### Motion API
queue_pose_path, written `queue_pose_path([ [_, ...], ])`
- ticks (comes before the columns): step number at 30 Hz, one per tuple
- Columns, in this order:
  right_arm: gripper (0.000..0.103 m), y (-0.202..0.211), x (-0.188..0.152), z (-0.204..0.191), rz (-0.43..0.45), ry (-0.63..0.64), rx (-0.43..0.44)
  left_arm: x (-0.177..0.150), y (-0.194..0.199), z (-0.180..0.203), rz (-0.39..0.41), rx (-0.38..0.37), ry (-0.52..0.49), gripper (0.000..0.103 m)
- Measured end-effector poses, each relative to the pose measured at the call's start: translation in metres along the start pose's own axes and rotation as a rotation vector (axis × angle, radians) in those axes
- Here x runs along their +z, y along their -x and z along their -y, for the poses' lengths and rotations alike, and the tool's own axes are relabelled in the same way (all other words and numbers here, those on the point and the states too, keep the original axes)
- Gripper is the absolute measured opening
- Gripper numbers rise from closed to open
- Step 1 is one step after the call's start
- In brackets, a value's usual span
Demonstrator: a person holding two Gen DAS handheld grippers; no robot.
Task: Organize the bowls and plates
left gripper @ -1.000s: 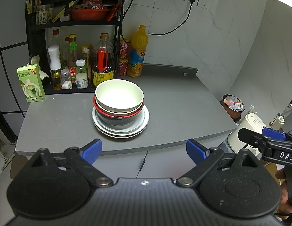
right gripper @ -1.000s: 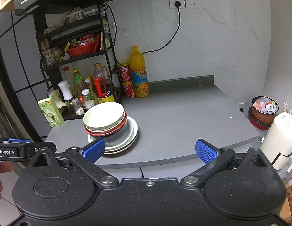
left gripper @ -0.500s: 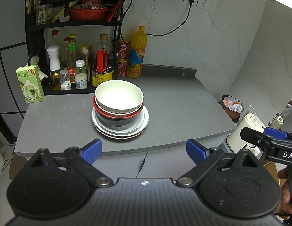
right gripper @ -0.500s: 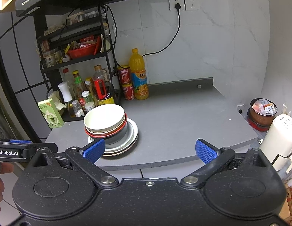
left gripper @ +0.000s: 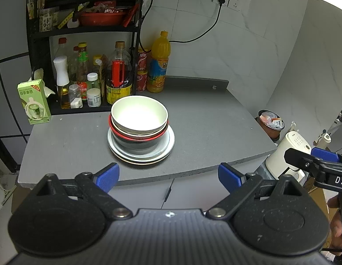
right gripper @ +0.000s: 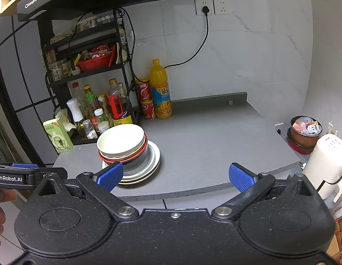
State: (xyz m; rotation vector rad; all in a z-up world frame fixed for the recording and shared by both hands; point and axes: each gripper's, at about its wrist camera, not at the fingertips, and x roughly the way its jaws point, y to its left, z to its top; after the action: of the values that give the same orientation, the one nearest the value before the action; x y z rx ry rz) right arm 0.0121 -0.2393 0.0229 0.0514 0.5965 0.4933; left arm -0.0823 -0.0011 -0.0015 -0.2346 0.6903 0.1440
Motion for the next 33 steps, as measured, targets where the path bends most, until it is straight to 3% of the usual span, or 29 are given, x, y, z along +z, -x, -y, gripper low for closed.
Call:
queue_pose_path([
  [33, 0.103, 0.013, -0.004, 0.005, 0.009, 0.008, -0.003, -0.001, 0.011, 0.02, 0.03, 0.009, -0.062, 0.095],
])
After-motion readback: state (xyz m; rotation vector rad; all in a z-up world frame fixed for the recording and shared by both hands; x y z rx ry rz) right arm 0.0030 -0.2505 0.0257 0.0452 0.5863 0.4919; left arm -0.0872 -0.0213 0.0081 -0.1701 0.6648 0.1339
